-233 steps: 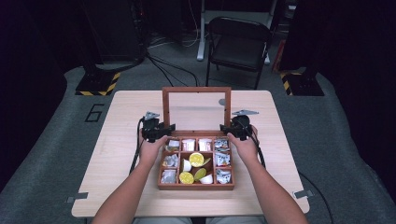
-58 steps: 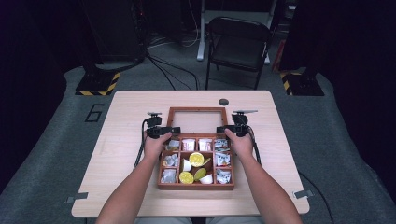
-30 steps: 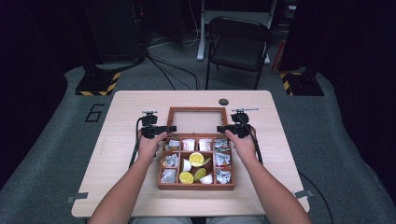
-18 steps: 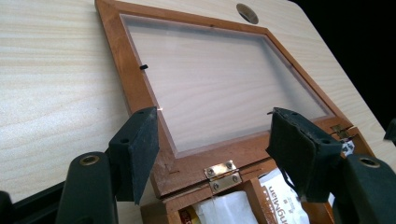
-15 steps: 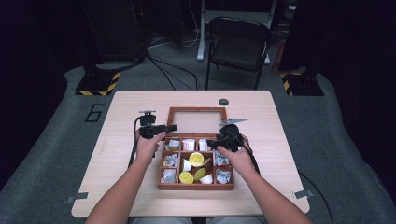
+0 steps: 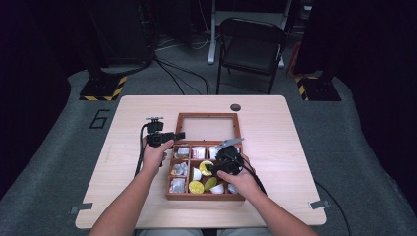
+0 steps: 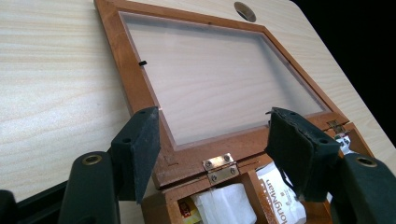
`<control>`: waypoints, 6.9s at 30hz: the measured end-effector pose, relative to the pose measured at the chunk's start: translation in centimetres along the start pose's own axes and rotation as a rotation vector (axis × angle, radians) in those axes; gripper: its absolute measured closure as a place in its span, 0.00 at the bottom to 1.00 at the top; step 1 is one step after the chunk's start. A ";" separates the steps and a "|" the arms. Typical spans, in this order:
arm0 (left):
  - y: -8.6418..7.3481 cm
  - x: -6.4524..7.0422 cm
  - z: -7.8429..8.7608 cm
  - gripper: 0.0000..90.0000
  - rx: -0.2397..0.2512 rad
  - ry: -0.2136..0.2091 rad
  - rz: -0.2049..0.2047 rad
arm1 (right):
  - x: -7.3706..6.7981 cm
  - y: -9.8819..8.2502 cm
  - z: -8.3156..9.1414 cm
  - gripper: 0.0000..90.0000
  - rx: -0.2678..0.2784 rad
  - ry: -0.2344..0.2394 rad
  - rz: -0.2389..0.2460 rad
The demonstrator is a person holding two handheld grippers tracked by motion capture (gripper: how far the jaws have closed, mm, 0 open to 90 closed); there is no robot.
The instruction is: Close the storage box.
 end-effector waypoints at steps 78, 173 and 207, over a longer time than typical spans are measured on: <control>0.0 -1.1 0.7 0.41 0.020 0.015 0.007 | 10.4 1.5 7.6 0.41 0.049 -0.209 -0.109; 0.2 -0.8 0.0 0.42 -0.020 0.032 -0.002 | 13.4 4.5 7.0 0.39 0.073 -0.283 -0.216; 0.3 -1.9 -2.5 0.41 -0.026 0.077 0.007 | 14.0 4.3 1.7 0.40 0.040 -0.252 -0.275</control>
Point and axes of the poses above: each handheld gripper's, and its own axes: z roughly backward along the jaws, y roughly out of its top, x roughly to its right, the point moved 9 cm from there along -z, roughly forward along the jaws, and after that the axes turned 1 degree about -y, right-handed, at the moved point
